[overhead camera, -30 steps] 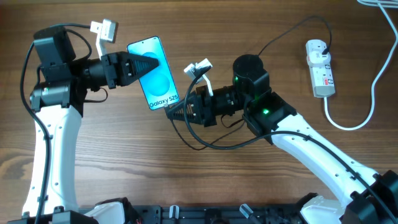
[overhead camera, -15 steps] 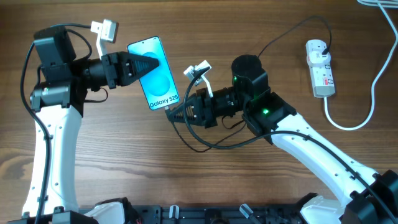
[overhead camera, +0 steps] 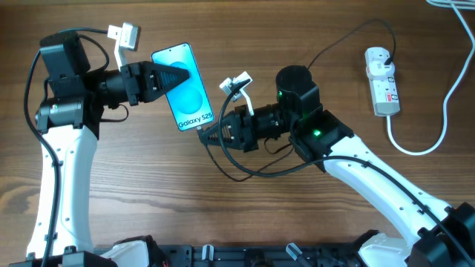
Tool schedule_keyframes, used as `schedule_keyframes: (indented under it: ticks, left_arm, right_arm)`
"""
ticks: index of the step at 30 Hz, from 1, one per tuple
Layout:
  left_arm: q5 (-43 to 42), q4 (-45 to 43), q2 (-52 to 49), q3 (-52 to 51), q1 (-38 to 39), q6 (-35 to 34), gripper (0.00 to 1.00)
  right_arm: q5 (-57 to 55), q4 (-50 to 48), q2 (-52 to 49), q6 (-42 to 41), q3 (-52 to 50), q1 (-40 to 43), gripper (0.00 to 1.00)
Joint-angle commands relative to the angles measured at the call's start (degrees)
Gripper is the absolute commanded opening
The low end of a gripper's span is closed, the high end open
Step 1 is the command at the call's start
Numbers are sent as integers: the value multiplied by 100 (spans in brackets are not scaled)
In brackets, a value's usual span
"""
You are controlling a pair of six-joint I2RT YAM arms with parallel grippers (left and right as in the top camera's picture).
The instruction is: Plug charger to phone and switch on socket
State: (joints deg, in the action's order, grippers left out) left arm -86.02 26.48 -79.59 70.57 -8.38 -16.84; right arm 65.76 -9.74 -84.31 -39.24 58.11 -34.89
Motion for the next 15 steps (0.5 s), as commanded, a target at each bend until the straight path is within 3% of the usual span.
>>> schedule_keyframes:
  ticks: [1,15]
  left_arm:
    - [-205,-11,105,92,0,-11,4]
    - [-205,-9,105,92,0,-13,4]
  right_arm:
    - [2,-212,-68,-22,33,4,4]
    - [-42,-50,-68,-144,33,4,4]
